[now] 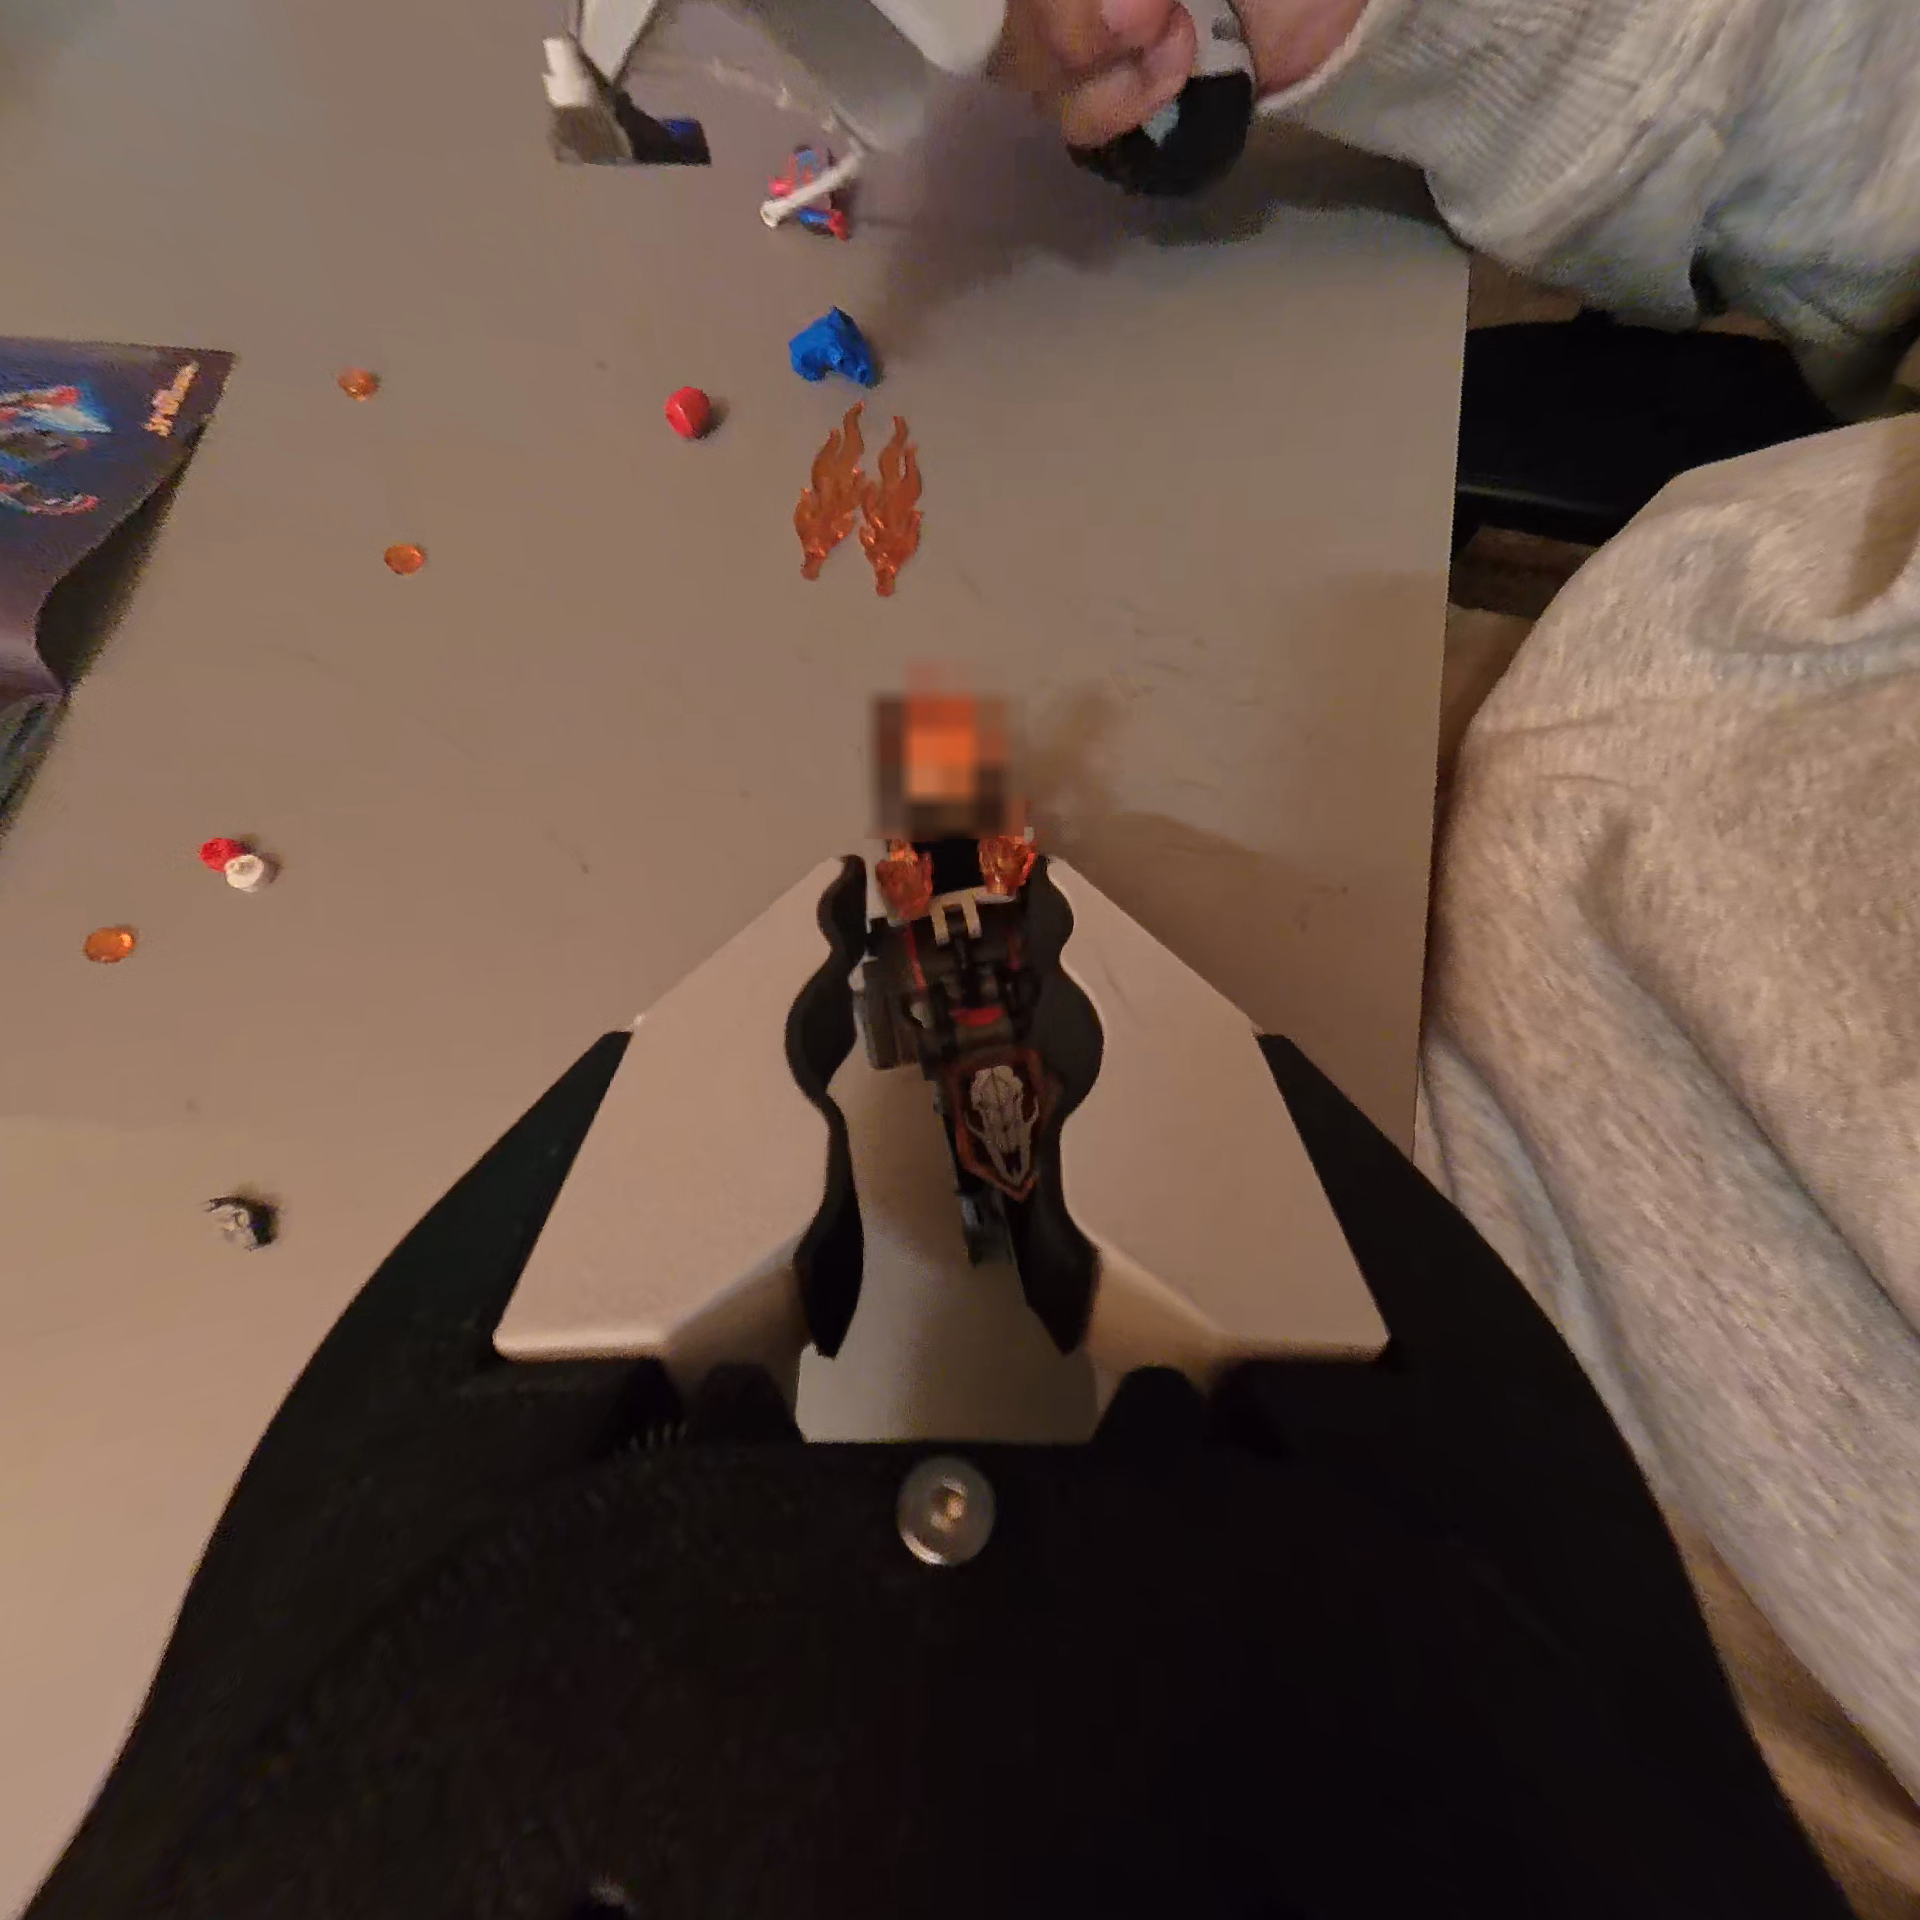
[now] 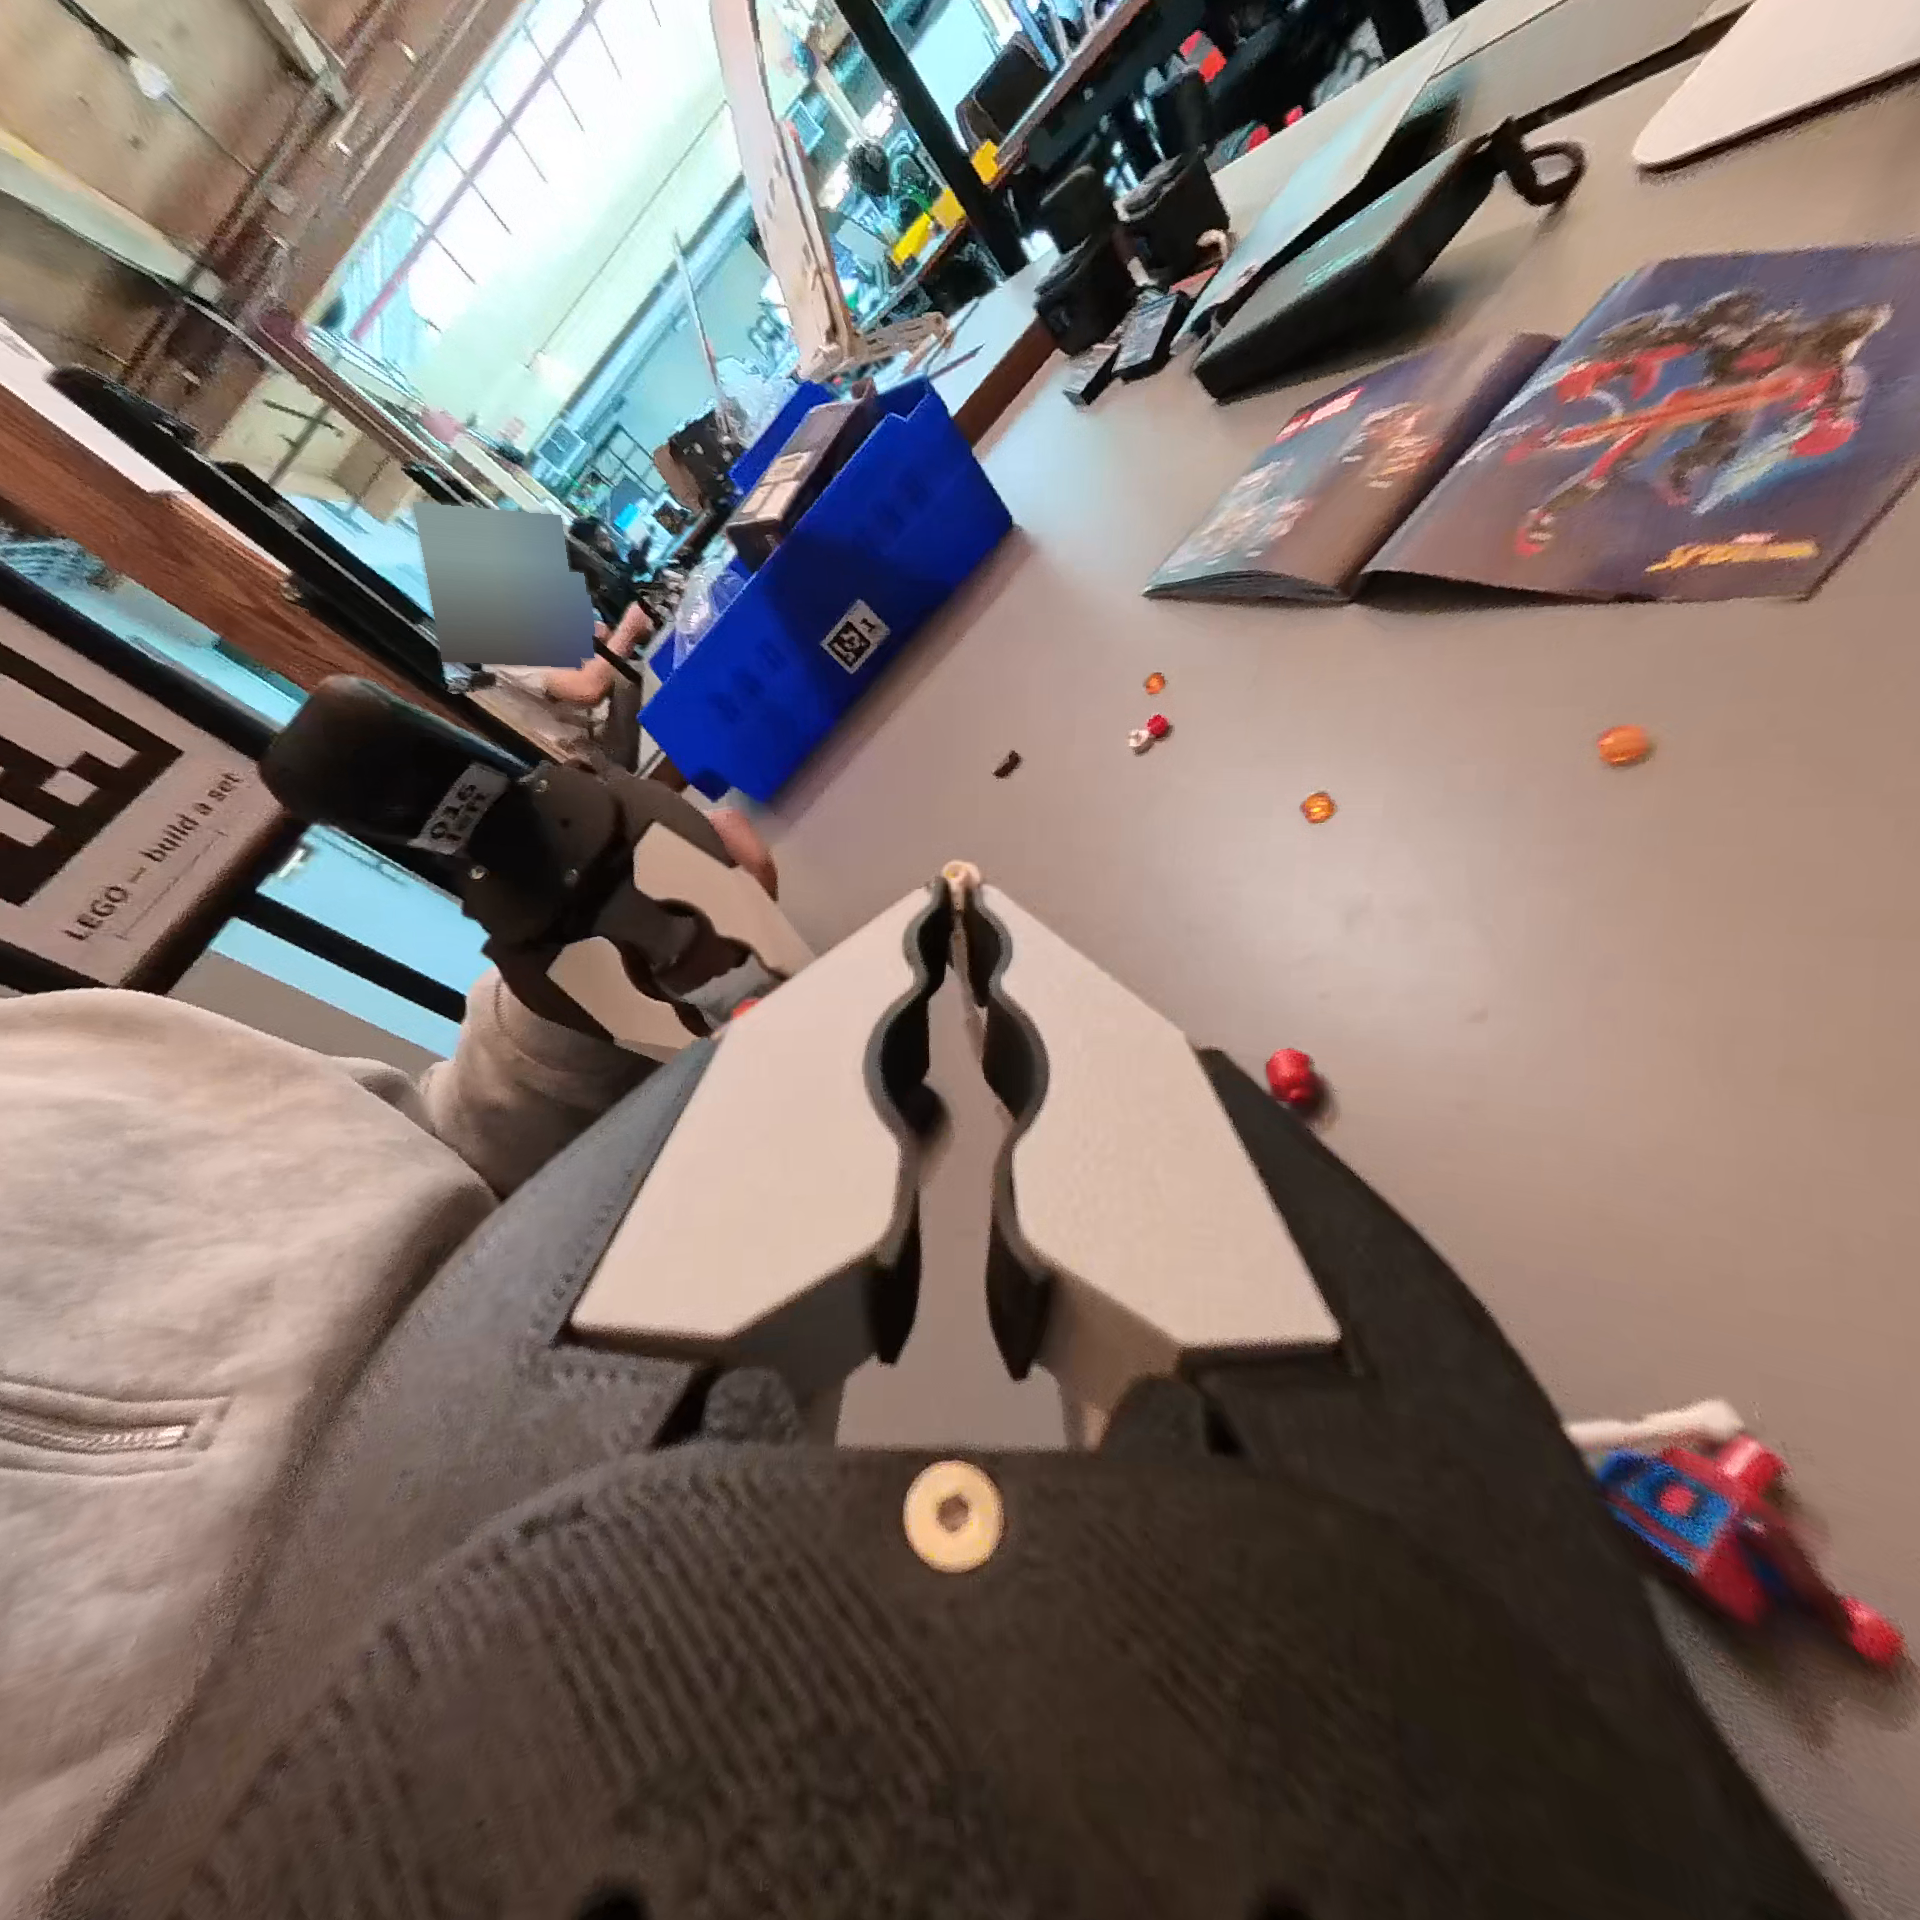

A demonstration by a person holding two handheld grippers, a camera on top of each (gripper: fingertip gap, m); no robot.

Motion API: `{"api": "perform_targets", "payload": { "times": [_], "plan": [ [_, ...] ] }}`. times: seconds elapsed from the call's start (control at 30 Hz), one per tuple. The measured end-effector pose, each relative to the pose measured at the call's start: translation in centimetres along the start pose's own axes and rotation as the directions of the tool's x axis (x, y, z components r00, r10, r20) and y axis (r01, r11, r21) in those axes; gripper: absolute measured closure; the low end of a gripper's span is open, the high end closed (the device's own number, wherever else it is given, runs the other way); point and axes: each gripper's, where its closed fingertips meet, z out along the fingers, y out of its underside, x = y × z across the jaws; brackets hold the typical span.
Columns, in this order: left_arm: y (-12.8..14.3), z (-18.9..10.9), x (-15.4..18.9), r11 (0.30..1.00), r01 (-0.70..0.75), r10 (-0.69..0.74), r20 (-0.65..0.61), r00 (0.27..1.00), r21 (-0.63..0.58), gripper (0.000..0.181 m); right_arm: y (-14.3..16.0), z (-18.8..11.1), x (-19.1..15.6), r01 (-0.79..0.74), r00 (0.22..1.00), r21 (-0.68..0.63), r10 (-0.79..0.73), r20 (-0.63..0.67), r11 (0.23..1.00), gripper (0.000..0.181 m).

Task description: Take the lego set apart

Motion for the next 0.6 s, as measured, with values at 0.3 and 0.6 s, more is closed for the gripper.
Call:
{"api": "perform_targets", "payload": {
  "times": [0.3,0.6],
  "plan": [
    [-3.4,-2.2,-1.6,0.971,0.114,-0.116,-0.002,0.993,0.208,0.130,0.8,1.9,-3.3,0.045,0.991,-0.010,-0.043,0.125,0.999,0.181],
    [-9.4,-2.0,-2.6,0.916,0.151,-0.153,-0.022,0.988,0.371,0.146,0.5,4.7,-9.6,0.029,0.934,0.031,-0.038,0.356,0.999,0.181]
  ]
}}
